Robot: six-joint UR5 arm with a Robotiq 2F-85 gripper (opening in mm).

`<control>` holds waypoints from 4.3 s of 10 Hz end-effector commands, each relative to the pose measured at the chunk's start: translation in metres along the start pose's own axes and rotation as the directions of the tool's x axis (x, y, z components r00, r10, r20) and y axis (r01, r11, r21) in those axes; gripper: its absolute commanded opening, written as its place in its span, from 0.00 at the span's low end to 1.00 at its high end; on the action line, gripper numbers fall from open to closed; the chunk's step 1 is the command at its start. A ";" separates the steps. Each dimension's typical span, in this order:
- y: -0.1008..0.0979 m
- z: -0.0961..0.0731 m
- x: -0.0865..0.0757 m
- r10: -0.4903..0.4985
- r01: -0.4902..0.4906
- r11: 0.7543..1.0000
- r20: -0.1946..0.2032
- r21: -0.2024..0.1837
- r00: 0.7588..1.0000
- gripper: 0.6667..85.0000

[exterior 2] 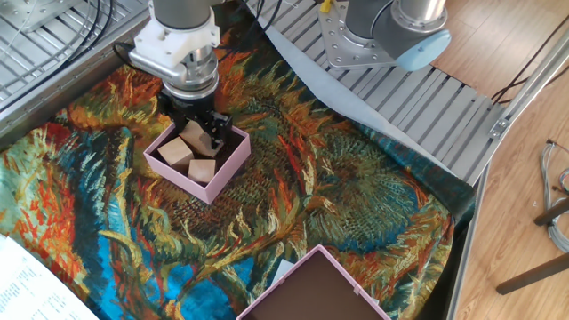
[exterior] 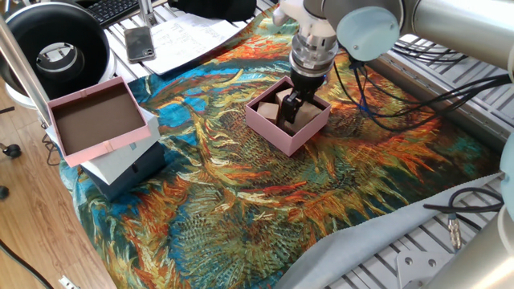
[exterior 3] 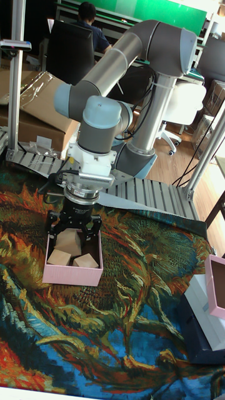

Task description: Take everything out of the gift box

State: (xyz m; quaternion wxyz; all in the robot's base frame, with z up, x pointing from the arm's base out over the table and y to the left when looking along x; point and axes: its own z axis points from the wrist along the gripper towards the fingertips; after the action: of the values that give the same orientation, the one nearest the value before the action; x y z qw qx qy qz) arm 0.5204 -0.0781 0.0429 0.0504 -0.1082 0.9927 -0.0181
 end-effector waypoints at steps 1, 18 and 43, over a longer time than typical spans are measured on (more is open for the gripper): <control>0.001 -0.005 -0.005 0.003 -0.003 1.000 0.025 -0.016 1.000 0.86; 0.005 0.003 0.008 0.050 -0.052 0.996 -0.030 -0.069 0.998 0.47; 0.133 -0.073 -0.017 0.249 -0.234 0.952 0.056 -0.197 0.967 0.49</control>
State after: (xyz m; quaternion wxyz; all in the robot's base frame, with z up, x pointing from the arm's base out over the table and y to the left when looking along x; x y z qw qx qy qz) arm 0.4987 0.0446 0.1096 0.0738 -0.0025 0.9947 0.0716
